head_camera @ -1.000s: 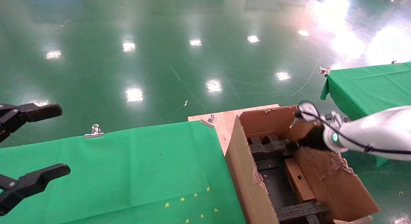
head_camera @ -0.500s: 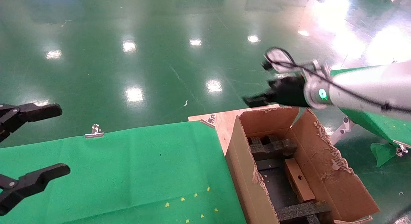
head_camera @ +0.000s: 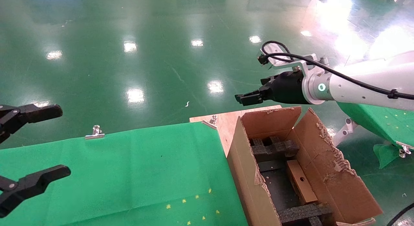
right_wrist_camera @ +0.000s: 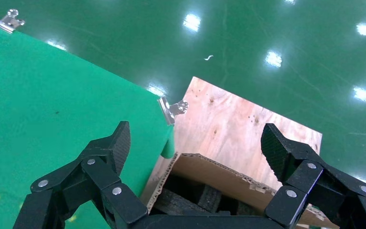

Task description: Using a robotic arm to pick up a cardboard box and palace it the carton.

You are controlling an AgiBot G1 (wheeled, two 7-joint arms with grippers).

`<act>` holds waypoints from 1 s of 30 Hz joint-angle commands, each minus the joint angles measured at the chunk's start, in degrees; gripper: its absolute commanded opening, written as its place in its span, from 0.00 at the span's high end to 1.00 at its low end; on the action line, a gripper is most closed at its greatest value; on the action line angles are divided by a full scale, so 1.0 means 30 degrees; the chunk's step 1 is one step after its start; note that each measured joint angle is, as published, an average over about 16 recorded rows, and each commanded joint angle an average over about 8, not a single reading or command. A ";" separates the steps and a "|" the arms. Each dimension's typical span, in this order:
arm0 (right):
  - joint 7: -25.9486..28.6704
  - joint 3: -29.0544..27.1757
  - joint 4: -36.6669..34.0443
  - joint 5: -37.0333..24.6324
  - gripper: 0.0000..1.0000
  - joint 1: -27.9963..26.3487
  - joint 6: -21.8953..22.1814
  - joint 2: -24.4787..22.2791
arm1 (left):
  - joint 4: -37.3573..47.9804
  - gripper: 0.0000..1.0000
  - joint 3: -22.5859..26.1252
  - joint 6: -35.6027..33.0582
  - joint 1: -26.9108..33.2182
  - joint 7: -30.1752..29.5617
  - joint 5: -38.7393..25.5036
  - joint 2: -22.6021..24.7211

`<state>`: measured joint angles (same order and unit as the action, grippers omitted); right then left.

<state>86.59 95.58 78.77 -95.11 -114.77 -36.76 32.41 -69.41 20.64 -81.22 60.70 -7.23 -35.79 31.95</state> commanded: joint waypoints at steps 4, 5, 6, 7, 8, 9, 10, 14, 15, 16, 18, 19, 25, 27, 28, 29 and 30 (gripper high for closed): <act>-0.0348 -0.0410 -0.0075 0.0068 0.00 0.0435 -0.0227 -0.0014 | 0.0000 0.00 0.0000 0.0000 0.0000 0.0000 -0.0001 0.0002; -0.0645 -0.0726 -0.0085 0.0304 0.00 0.0620 -0.0424 0.0000 | 0.0001 0.00 0.0000 0.0000 0.0000 0.0000 0.0001 0.0002; -0.0980 -0.1077 -0.0107 0.0541 0.00 0.0853 -0.0641 0.0012 | 0.0001 0.00 0.0000 0.0000 0.0000 0.0000 0.0001 0.0002; -0.1364 -0.1479 -0.0133 0.0813 0.00 0.1120 -0.0888 0.0025 | 0.0001 0.00 0.0000 0.0000 0.0000 0.0000 0.0001 0.0002; -0.1777 -0.1912 -0.0161 0.1106 0.00 0.1407 -0.1155 0.0040 | 0.0001 0.00 0.0000 0.0000 0.0000 0.0000 0.0001 0.0002; -0.2194 -0.2348 -0.0188 0.1401 0.00 0.1696 -0.1423 0.0055 | 0.0001 0.00 0.0000 0.0000 0.0000 0.0000 0.0001 0.0002; -0.2626 -0.2801 -0.0217 0.1707 0.00 0.1997 -0.1702 0.0070 | 0.0001 0.00 0.0000 0.0000 0.0000 0.0000 0.0001 0.0002; -0.4337 -0.4593 -0.0332 0.2919 0.00 0.3186 -0.2806 0.0130 | 0.0001 0.00 0.0000 0.0000 0.0000 0.0000 0.0001 0.0002; -0.4756 -0.5031 -0.0360 0.3215 0.00 0.3476 -0.3075 0.0145 | 0.0001 0.00 0.0000 0.0000 0.0000 0.0000 0.0001 0.0002; -0.5189 -0.5484 -0.0389 0.3522 0.00 0.3777 -0.3355 0.0160 | 0.0001 0.00 0.0000 0.0000 0.0000 0.0000 0.0001 0.0002; -0.6039 -0.6374 -0.0445 0.4124 0.00 0.4368 -0.3903 0.0190 | 0.0001 0.00 0.0000 0.0000 0.0000 0.0000 0.0001 0.0002; -0.6471 -0.6827 -0.0474 0.4430 0.00 0.4668 -0.4182 0.0206 | 0.0001 0.00 0.0000 0.0000 0.0000 0.0000 0.0001 0.0002; -0.9045 -0.9521 -0.0646 0.6253 0.00 0.6456 -0.5841 0.0297 | 0.0001 0.00 0.0000 0.0000 0.0000 0.0000 0.0001 0.0002; -0.9893 -1.0410 -0.0703 0.6853 0.00 0.7045 -0.6388 0.0327 | 0.0001 0.00 0.0000 0.0000 0.0000 0.0000 0.0001 0.0002; -1.0325 -1.0862 -0.0732 0.7160 0.00 0.7345 -0.6667 0.0342 | 0.0001 0.00 0.0000 0.0000 0.0000 0.0000 0.0001 0.0001; -1.0758 -1.1315 -0.0761 0.7466 0.00 0.7646 -0.6946 0.0357 | 0.0001 0.00 0.0000 0.0000 0.0000 0.0000 0.0001 0.0001; -1.1173 -1.1750 -0.0788 0.7760 0.00 0.7934 -0.7214 0.0372 | 0.0001 0.00 0.0000 0.0000 0.0000 0.0000 0.0001 0.0001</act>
<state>53.07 60.33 76.41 -71.83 -90.96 -58.40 33.52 -69.41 20.64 -81.22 60.70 -7.23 -35.79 31.95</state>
